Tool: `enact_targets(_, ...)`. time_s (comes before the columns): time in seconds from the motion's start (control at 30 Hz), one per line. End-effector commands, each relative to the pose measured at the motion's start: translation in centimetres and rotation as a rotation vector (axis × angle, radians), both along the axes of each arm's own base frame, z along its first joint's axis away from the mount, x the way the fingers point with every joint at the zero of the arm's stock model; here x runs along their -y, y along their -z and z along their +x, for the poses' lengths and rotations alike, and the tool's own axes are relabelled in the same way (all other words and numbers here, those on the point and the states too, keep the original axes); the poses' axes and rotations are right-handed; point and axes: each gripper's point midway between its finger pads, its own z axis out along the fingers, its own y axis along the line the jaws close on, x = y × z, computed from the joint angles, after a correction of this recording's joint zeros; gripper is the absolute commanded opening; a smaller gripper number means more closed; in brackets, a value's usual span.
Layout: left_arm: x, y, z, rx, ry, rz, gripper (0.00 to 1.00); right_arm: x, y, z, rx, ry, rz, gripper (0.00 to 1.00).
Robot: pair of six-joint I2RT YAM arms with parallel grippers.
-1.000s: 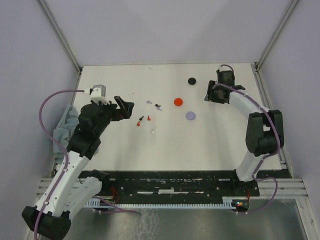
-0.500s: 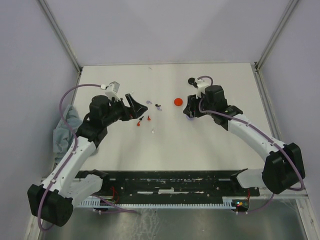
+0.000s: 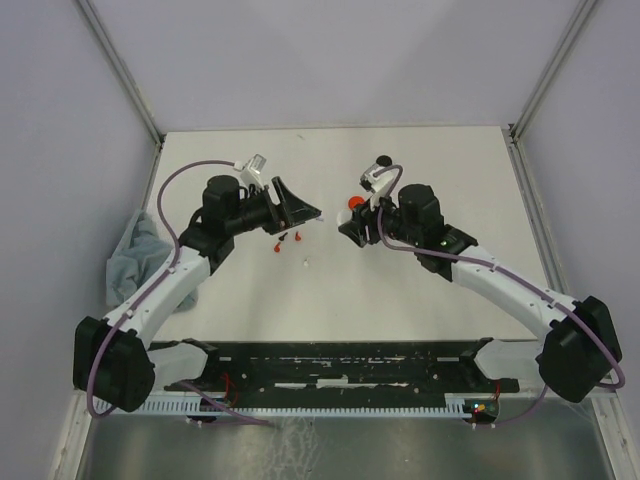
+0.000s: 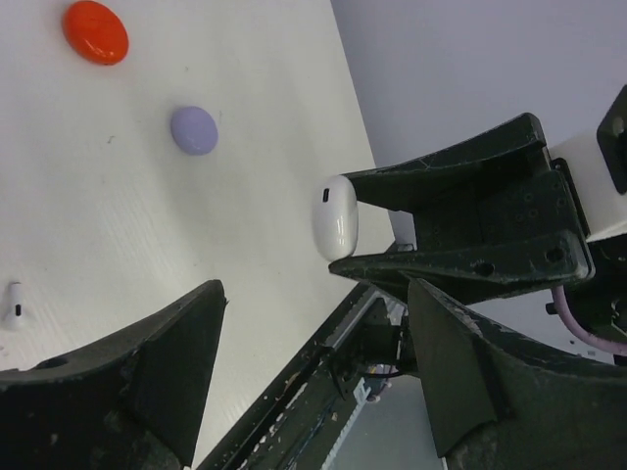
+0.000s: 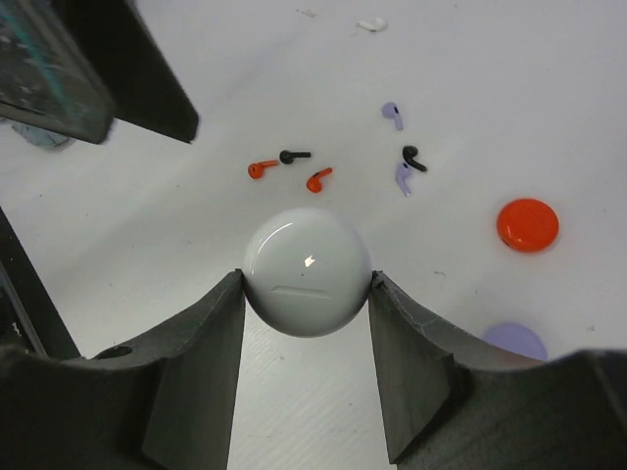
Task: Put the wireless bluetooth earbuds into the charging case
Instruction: Pick up the charging case at the center of the board.
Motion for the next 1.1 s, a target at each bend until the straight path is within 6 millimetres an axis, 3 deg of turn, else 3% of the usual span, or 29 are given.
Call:
enact_targets(0.0, 2.5, -3.7, -0.2, 0.041, 0.096, -0.097, 0.80, -2.3, -3.9, -0.5, 0.215, -0.100, 0.061, 0.34)
enact_targets(0.27, 4.5, -2.8, -0.4, 0.006, 0.179, -0.106, 0.61, -4.8, -4.7, -1.5, 0.387, -0.204, 0.040, 0.33)
enact_targets(0.63, 4.9, -2.8, -0.8, 0.029, 0.229, -0.104, 0.34, -5.8, -5.3, -1.5, 0.425, -0.227, 0.070, 0.37)
enact_targets(0.7, 4.8, -3.1, -0.9, 0.054, 0.239, -0.095, 0.27, -5.7, -5.4, -1.5, 0.430, -0.223, 0.073, 0.43)
enact_targets(0.83, 4.5, -4.1, -1.0, 0.150, 0.267, -0.040, 0.14, -5.2, -6.0, -1.7, 0.442, -0.213, 0.077, 0.65)
enact_targets(0.97, 3.8, -4.7, -1.4, 0.290, 0.307, 0.056, 0.11, -4.6, -7.2, -2.6, 0.452, -0.226, 0.089, 0.81)
enact_targets(1.07, 3.7, -5.8, -2.3, 0.408, 0.369, 0.078, 0.10, -3.9, -7.8, -3.6, 0.411, -0.267, 0.075, 0.84)
